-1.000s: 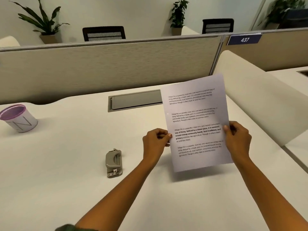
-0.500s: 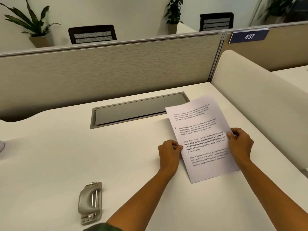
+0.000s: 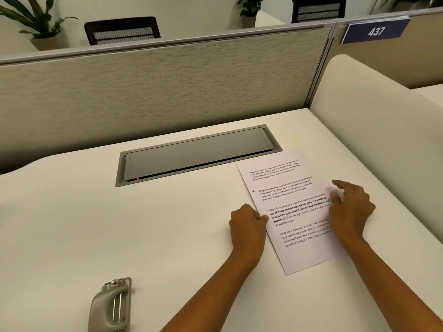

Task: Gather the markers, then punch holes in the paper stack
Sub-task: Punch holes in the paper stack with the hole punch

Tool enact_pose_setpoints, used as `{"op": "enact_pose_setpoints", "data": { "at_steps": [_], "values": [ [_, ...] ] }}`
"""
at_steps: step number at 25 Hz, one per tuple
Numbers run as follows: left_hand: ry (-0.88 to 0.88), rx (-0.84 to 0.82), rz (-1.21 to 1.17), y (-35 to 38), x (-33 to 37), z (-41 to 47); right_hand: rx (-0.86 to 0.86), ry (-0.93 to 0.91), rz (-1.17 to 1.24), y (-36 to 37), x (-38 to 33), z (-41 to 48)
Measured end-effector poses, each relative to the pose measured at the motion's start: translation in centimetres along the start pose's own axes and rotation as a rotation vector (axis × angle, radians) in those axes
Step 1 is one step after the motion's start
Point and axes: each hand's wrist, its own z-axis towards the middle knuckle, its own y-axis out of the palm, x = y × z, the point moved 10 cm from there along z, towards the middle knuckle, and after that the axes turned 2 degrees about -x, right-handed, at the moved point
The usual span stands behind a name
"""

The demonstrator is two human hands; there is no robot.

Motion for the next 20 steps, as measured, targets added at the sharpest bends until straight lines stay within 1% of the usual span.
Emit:
{"op": "enact_pose_setpoints", "data": {
  "at_steps": [1, 3, 4, 6, 8, 10, 17, 20],
  "values": [
    [0.002, 0.002, 0.013, -0.1, 0.0, -0.1, -0.007, -0.101, 0.002, 0.2, -1.3, -0.5],
    [0.01, -0.003, 0.01, -0.2, 0.1, -0.1, -0.11, -0.294, 0.032, 1.8, -4.1, -2.5],
    [0.014, -0.008, 0.0, -0.1, 0.2, -0.1, -0.185, -0.362, 0.006, 3.0, -5.1, -3.5],
    [0.022, -0.017, -0.006, -0.2, 0.3, -0.2, -0.317, -0.442, -0.127, 5.4, -6.0, -5.1],
    [0.02, -0.02, -0.013, -0.2, 0.2, -0.2, -0.391, -0.466, -0.23, 6.8, -5.8, -5.5],
    [0.018, -0.022, -0.026, -0.3, 0.1, -0.2, -0.415, -0.467, -0.272, 7.1, -5.3, -5.1],
    [0.013, -0.02, -0.035, -0.3, -0.1, -0.1, -0.433, -0.471, -0.303, 6.7, -5.0, -4.7],
    [0.012, -0.057, -0.083, -0.3, -0.1, -0.1, -0.447, -0.46, -0.267, 6.4, -5.2, -4.7]
  ]
}}
